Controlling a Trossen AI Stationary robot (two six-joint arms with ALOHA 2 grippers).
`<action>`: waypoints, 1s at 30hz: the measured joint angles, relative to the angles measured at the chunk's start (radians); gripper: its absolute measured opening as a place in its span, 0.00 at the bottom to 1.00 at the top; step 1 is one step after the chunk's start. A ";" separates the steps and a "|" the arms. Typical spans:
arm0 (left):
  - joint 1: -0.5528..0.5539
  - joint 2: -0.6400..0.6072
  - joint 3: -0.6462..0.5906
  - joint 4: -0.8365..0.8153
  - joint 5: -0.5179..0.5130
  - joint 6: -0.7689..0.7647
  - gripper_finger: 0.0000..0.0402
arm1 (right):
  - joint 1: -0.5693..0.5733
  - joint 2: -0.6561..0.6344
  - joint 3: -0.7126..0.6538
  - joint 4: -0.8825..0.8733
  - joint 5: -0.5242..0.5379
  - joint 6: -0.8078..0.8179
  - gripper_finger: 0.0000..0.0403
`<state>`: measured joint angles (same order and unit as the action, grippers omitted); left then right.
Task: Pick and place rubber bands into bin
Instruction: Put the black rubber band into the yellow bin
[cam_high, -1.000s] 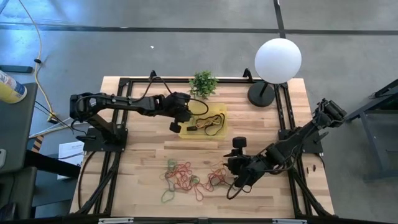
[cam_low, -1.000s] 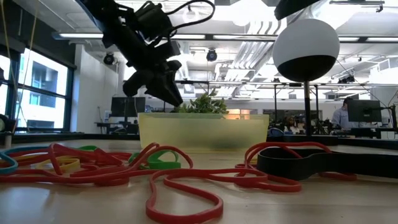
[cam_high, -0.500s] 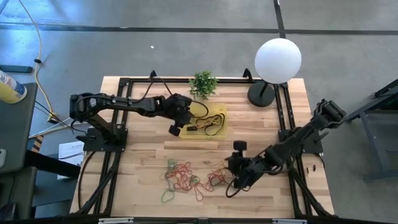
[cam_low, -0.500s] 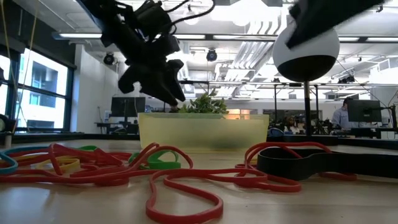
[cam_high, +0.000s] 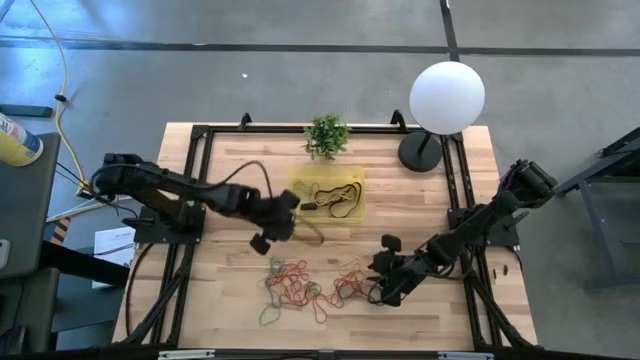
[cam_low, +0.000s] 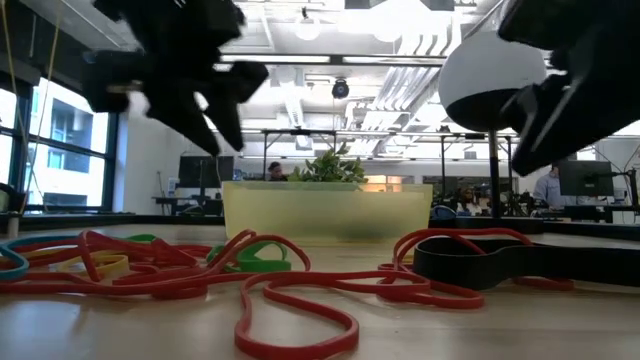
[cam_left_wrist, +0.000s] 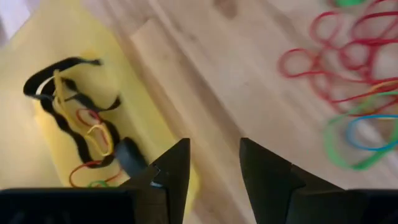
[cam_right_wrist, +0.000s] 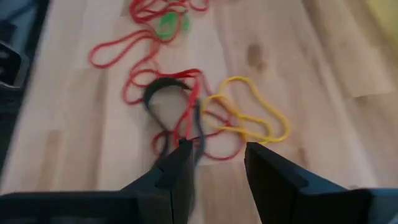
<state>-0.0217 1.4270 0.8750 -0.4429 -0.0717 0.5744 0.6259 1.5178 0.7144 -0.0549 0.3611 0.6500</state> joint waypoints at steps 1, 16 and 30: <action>-0.029 -0.008 -0.007 0.000 -0.020 -0.016 0.31 | 0.009 0.001 -0.005 0.012 -0.002 0.006 0.33; -0.335 -0.158 -0.057 -0.009 -0.309 -0.283 0.31 | 0.085 0.099 -0.027 0.086 0.074 0.025 0.33; -0.565 -0.230 -0.057 -0.063 -0.591 -0.451 0.29 | 0.088 0.160 -0.027 0.096 0.062 0.026 0.33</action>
<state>-0.5863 1.1969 0.8185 -0.5058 -0.6623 0.1233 0.7143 1.6775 0.6876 0.0414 0.4236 0.6762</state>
